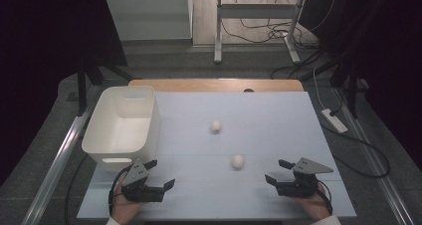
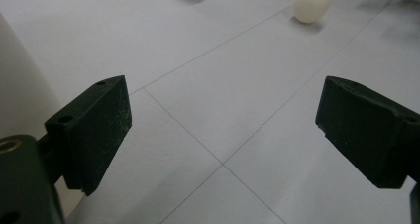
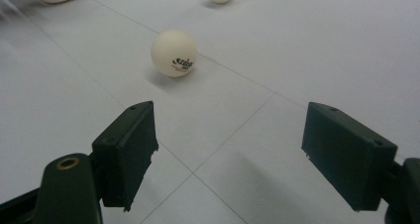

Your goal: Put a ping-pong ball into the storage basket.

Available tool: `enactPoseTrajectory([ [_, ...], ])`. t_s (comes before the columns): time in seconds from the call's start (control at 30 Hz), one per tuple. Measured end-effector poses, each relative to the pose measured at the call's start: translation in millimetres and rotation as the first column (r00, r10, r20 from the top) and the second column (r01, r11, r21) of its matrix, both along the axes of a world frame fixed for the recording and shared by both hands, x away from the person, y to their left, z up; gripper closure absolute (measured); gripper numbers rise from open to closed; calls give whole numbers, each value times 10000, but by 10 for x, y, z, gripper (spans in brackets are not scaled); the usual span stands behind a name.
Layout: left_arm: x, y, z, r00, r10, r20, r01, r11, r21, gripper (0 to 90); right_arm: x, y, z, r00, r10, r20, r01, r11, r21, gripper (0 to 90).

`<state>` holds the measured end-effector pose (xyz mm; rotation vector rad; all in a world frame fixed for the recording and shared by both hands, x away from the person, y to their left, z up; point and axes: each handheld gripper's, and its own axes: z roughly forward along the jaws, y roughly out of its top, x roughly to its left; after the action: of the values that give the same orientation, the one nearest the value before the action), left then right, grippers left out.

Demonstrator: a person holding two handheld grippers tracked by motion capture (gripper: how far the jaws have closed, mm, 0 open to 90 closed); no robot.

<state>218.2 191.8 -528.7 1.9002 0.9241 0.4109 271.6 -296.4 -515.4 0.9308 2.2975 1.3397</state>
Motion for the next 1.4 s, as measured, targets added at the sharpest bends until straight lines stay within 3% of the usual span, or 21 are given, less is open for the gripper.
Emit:
enactPoseTrajectory([
  [0.7, 0, -97, 99, 10000, -37, 40, 37, 10000, -26, 82, 36, 1, -11, 9999, -20, -147, 22, 9999, 162, 215],
  [1.4, 91, -171, 255, 9999, -134, 63, 134, 9999, -40, 82, 65, 38, -13, 9998, -117, -144, 119, 9998, 151, 216],
])
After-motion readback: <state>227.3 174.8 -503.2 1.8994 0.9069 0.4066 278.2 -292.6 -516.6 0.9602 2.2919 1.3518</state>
